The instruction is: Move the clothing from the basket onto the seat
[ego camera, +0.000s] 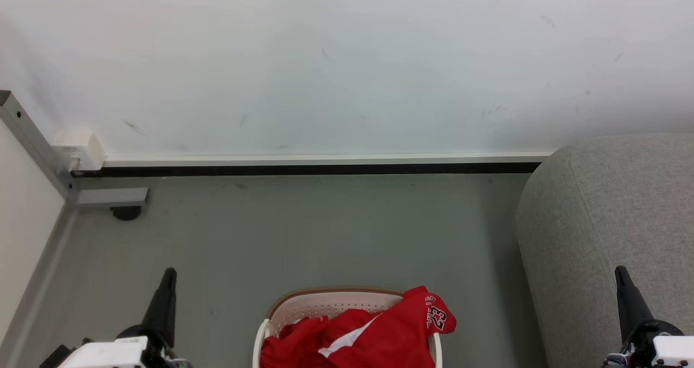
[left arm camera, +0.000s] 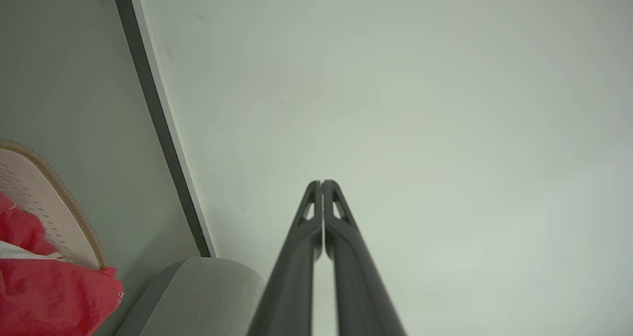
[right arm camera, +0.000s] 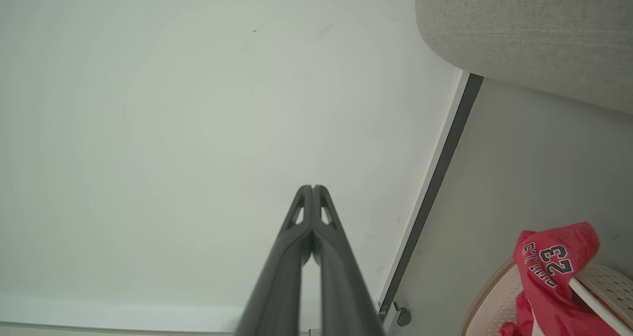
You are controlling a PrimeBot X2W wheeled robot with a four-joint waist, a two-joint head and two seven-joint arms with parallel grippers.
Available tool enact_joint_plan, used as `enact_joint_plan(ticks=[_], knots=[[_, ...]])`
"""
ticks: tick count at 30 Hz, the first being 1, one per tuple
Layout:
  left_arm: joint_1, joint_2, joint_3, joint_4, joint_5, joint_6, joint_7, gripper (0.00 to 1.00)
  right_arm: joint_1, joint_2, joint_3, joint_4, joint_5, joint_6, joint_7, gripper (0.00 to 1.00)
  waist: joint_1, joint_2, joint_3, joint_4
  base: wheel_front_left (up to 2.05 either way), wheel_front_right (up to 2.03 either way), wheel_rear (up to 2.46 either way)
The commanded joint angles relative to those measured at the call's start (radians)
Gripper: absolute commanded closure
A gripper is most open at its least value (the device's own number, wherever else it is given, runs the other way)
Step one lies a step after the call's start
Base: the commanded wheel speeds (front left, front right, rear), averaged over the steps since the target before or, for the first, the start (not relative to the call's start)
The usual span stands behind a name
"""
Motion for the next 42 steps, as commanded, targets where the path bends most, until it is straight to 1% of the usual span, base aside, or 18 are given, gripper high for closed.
enact_joint_plan(ticks=[1,17,18,21,27,31,35,42], knots=[[-0.009,0.002,0.002,0.0,-0.014,-0.002,0.003,1.0,-0.012,-0.007,-0.003,-0.003,0.002,-0.002,0.003,1.0,0.0,-0.0001,0.0,0.0,0.0,0.0,0.0],[-0.009,0.002,0.002,0.0,-0.014,-0.002,0.003,1.0,-0.012,-0.007,-0.003,-0.003,0.002,-0.002,0.003,1.0,0.0,-0.0001,0.0,0.0,0.0,0.0,0.0],[0.0,0.0,0.0,0.0,0.0,0.0,0.0,0.0,0.0,0.0,0.0,0.0,0.0,0.0,0.0,0.0,0.0,-0.0001,0.0,0.0,0.0,0.0,0.0],[0.022,-0.007,-0.004,0.025,0.002,0.0,-0.002,0.0,0.02,0.009,0.003,0.024,-0.001,0.0,-0.002,0.0,0.0,-0.0001,0.0,0.0,0.0,0.0,0.0],[0.021,-0.006,-0.021,0.025,0.032,0.0,-0.029,0.0,0.03,0.005,0.013,0.016,-0.04,0.0,-0.029,0.0,0.0,-0.0001,0.0,0.001,0.0,0.0,0.0],[0.021,-0.006,-0.028,0.023,0.082,0.0,-0.049,0.0,0.037,0.002,0.015,0.007,-0.119,0.0,-0.049,0.0,0.0,-0.0001,0.001,0.002,0.0,0.0,0.0],[0.024,-0.005,-0.03,0.015,0.155,0.003,-0.067,0.0,0.044,-0.001,0.023,-0.008,-0.226,0.0,-0.068,0.0,0.0,-0.0001,0.001,0.003,0.0,0.0,0.0],[0.031,-0.004,-0.043,-0.002,0.297,0.025,-0.099,0.0,0.056,-0.003,0.035,-0.027,-0.388,0.0,-0.099,0.0,0.0,-0.0001,0.001,0.005,0.0,0.0,0.0]])
